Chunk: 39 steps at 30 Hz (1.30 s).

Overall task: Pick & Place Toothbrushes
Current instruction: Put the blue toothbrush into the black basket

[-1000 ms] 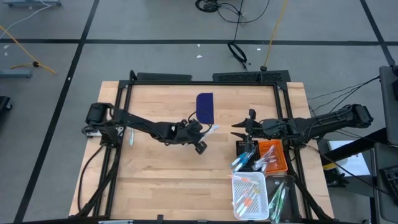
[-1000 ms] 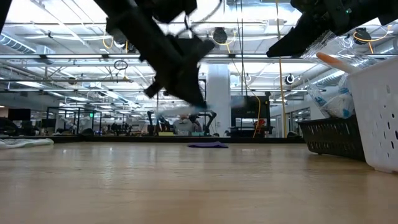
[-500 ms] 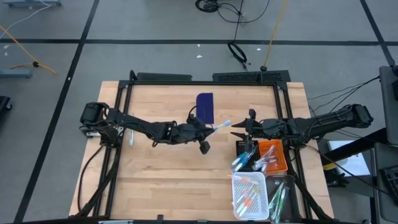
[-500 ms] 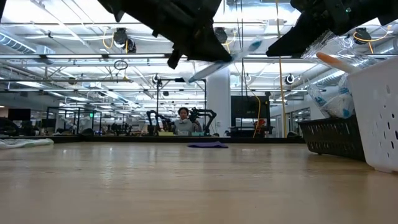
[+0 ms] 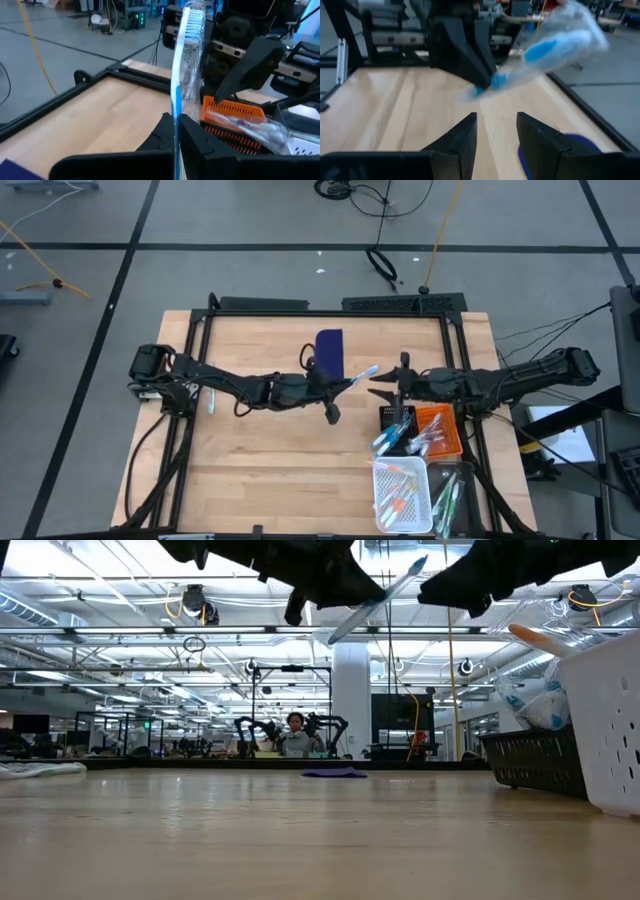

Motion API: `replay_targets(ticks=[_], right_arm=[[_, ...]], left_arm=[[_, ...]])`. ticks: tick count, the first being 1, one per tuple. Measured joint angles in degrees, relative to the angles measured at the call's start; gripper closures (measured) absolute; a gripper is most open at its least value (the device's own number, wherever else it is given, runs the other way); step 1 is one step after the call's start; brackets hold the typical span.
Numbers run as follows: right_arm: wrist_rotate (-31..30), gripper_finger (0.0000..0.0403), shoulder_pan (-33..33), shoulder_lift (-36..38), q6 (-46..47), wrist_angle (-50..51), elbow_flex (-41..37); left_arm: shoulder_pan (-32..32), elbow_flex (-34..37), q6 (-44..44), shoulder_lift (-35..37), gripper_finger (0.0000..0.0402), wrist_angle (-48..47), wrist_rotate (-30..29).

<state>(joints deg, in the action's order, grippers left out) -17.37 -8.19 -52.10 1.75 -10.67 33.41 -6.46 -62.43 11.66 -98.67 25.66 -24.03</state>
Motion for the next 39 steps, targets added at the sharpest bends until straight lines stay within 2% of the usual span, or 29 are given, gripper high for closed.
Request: replay_targets(ticks=[12, 18, 25, 29, 34, 39], right_arm=[[-0.05, 0.0273, 1.88, -0.26, -0.94, -7.75, 0.00], [9.03, 0.0273, 3.35, -2.18, -0.71, -12.71, 0.00], [10.00, 0.0276, 4.65, -5.34, -0.39, -15.45, 0.00], [10.15, 0.0303, 5.18, -5.93, 0.34, -15.67, 0.00], [10.40, 0.0382, 5.22, -5.65, -1.55, -15.76, 0.00], [10.29, 0.0392, 5.20, -5.64, -2.57, -15.71, 0.00]], left_arm=[[-0.19, 0.00, -3.63, -0.02, 0.0401, 5.07, 1.74], [-0.44, 0.00, -3.87, -0.19, 0.0401, 5.62, 1.19], [-0.70, 0.00, -4.29, -1.63, 0.0402, 7.26, 0.97], [-0.74, -0.04, -4.27, -2.12, 0.0401, 8.17, 0.96], [-0.70, -0.02, -4.50, -2.43, 0.0401, 7.22, 0.80], [-0.70, -0.02, -5.54, -2.40, 0.0400, 7.26, 0.81]])
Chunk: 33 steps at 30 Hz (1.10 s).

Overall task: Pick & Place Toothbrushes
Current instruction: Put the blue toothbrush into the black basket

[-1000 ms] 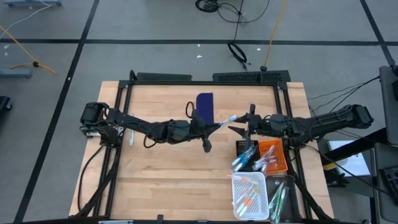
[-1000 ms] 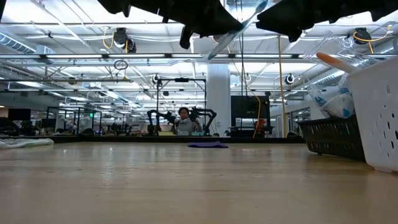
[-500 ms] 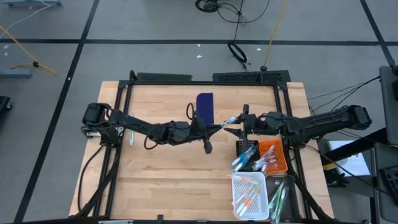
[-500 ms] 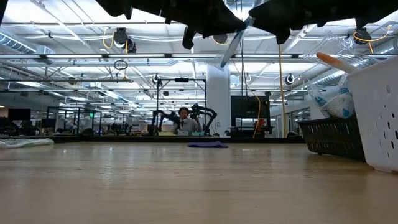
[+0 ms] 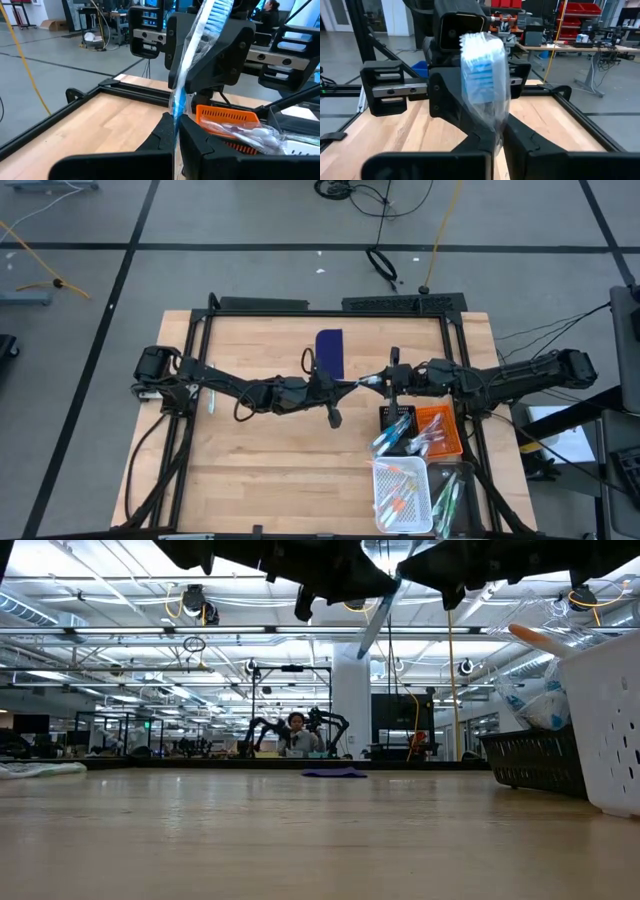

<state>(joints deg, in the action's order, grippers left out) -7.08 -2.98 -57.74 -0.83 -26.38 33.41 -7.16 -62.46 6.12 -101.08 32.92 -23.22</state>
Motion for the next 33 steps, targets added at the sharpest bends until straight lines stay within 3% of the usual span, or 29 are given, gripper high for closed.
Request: replay_targets(ticks=[7, 15, 22, 25, 33], right_arm=[[-0.01, 0.0395, -0.01, 0.02, -0.88, 0.75, 0.01], [-0.15, 0.0397, 0.00, 2.06, -0.86, 5.80, 0.00], [1.70, 0.0397, -0.13, 8.75, -0.40, 17.53, 0.00], [4.40, 0.0397, -0.17, 12.44, 0.36, 22.82, 0.00], [4.15, 0.0397, -3.21, 19.65, 1.21, 40.26, 2.53]], left_arm=[[0.00, 0.00, -0.38, 0.00, 0.0387, -0.19, -0.07], [0.00, 0.00, -1.75, 0.41, 0.0316, -1.61, -3.78], [0.00, 0.00, -2.31, 0.68, 0.0270, -2.44, -3.83], [0.00, 0.00, -2.62, 0.68, 0.0264, -3.49, -3.82], [0.14, 0.00, -2.66, 0.66, 0.0263, -4.99, -3.82]])
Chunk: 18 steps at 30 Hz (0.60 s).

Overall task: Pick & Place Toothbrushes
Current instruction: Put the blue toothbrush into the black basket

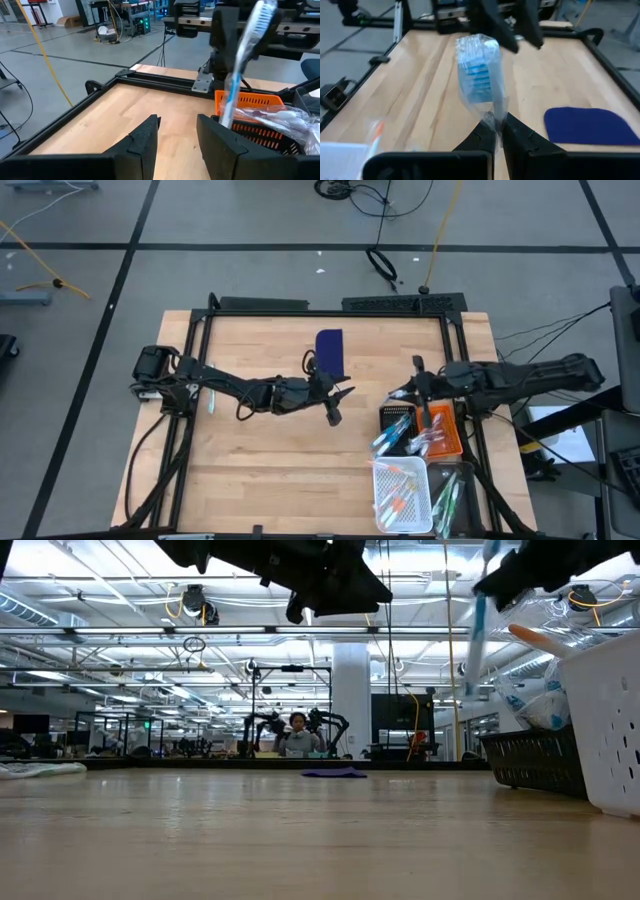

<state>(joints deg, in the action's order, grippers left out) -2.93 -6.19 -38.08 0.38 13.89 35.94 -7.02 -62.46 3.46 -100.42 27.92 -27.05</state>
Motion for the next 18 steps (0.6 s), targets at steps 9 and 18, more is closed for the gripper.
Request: replay_targets(ticks=[9, 18], right_arm=[[-0.03, 0.0397, -5.94, 0.22, 0.47, 14.64, 3.62], [-4.99, 0.0397, -10.08, 0.11, 0.11, 20.13, 3.79]], left_arm=[[0.69, 0.00, -0.04, 0.00, 0.0263, -1.13, 0.02], [1.00, 0.00, 0.83, -0.02, 0.0263, -2.89, 0.04]])
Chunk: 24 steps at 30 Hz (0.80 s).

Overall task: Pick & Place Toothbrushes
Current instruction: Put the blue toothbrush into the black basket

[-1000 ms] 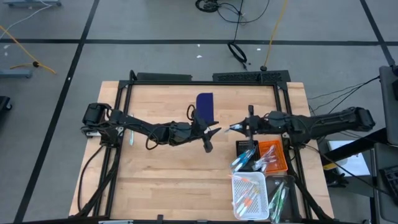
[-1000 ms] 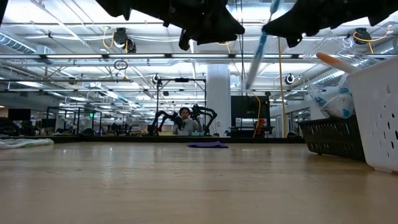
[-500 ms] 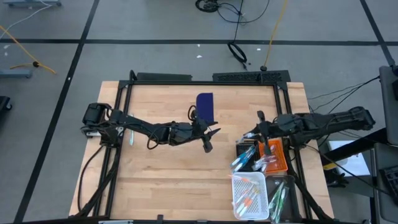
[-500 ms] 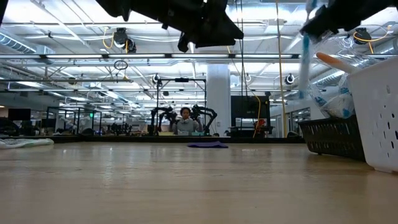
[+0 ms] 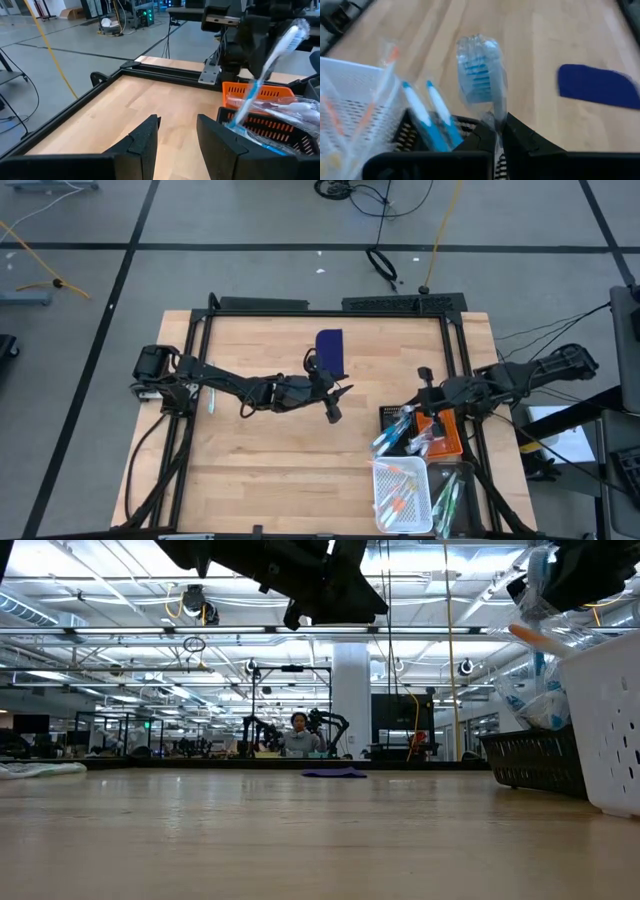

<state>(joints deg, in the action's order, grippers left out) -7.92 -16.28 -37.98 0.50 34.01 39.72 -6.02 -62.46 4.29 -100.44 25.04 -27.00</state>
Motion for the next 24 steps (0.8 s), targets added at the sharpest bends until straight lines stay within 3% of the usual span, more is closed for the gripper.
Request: replay_targets(ticks=[3, 16, 24], right_arm=[[-2.71, 0.0397, -0.25, -0.01, -0.82, 1.35, 0.00], [-4.00, 0.0393, -0.33, -3.14, -0.77, 2.42, -0.02], [-4.00, 0.0328, -0.32, -3.23, -1.14, 1.51, -0.24]], left_arm=[[0.00, 0.00, 0.22, 0.00, 0.0264, 0.03, 0.00], [0.00, 0.00, 0.70, 0.00, 0.0264, 0.07, 0.04], [0.00, 0.00, 0.70, 0.00, 0.0263, 0.04, 0.07]])
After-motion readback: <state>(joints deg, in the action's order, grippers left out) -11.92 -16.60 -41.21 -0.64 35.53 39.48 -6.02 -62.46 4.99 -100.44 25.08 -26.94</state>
